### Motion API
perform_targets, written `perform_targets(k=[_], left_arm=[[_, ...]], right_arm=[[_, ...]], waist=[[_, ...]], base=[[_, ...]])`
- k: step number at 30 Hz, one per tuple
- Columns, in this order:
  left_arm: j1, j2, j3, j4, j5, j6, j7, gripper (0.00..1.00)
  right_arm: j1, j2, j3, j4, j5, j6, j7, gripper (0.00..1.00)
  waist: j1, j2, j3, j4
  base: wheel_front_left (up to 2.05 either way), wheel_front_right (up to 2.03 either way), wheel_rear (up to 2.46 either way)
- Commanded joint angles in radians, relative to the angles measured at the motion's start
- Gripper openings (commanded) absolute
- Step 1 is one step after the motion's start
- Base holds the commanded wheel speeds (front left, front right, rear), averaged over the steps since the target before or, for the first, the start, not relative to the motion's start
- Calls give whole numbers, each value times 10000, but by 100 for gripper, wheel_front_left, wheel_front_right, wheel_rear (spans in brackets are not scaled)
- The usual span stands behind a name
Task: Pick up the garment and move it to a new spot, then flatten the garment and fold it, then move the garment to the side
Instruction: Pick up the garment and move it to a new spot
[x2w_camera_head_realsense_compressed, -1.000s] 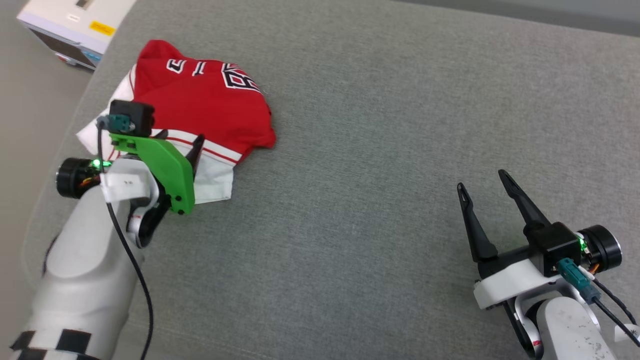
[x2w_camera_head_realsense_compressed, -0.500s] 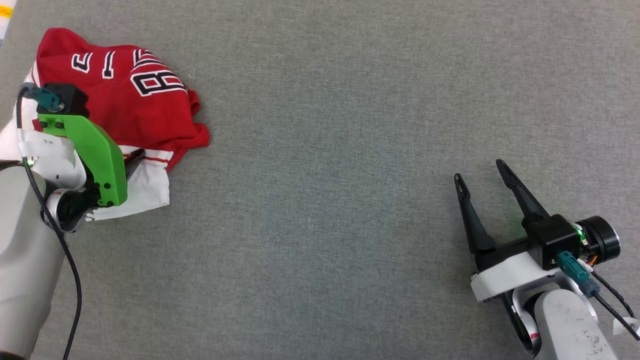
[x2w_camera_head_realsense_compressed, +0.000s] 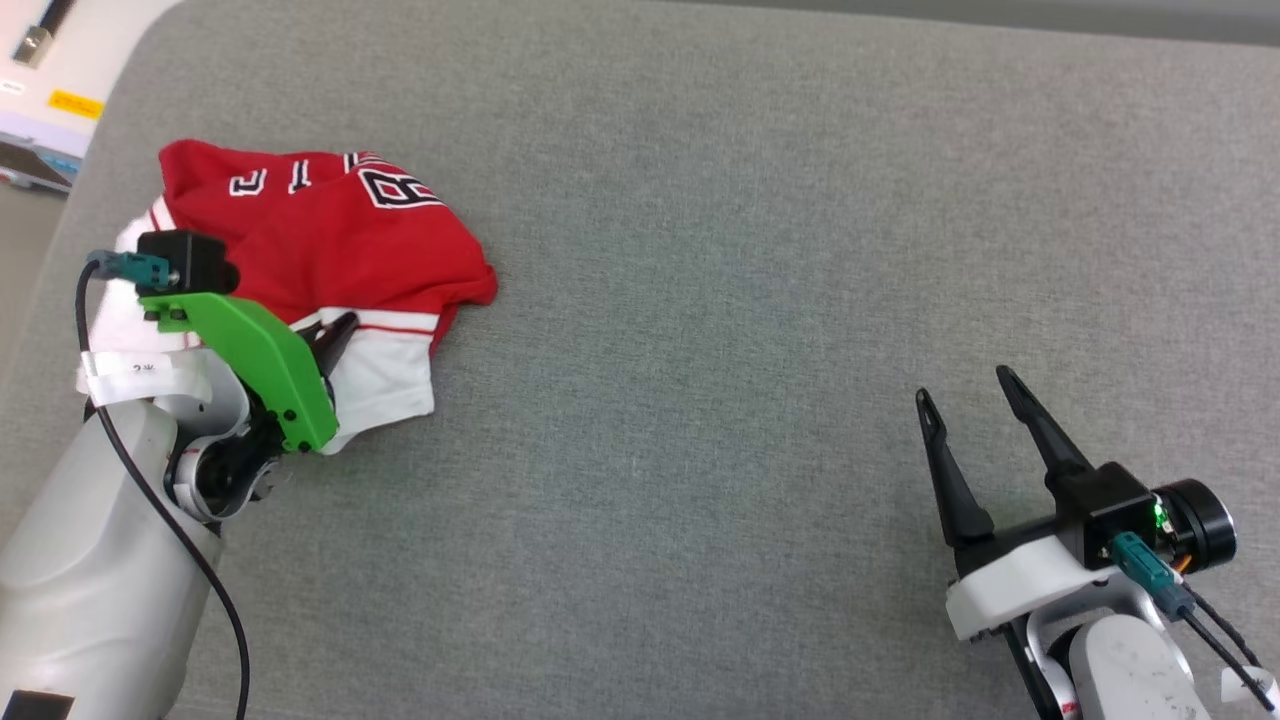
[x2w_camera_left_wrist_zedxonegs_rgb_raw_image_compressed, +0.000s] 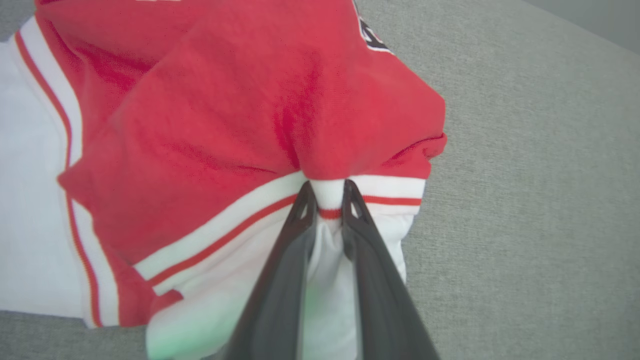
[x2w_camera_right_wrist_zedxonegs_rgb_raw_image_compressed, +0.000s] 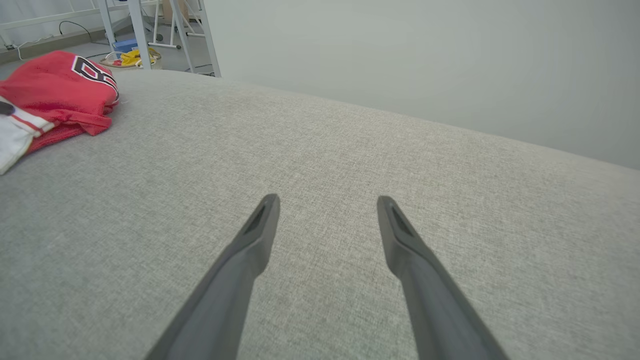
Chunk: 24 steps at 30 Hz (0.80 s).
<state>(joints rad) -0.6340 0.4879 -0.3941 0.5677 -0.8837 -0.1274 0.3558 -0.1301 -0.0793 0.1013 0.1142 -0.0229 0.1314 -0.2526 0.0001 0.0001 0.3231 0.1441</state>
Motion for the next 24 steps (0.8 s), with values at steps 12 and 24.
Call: perform_targets(k=[12,24], left_arm=[[563,-1348,-719,-2753,43,883,-200,0],[461,-3993,-2461,-1818,606,1478,-645,0]], right_arm=[[758,167,-393,22,168,-7,-92,100],[650,260,-791,-106,104,-7,-92,100]], waist=[[-1,-1,-2038,288],[-1,-1,-1972,-1049]], base=[[0,0,0],[0,0,0]])
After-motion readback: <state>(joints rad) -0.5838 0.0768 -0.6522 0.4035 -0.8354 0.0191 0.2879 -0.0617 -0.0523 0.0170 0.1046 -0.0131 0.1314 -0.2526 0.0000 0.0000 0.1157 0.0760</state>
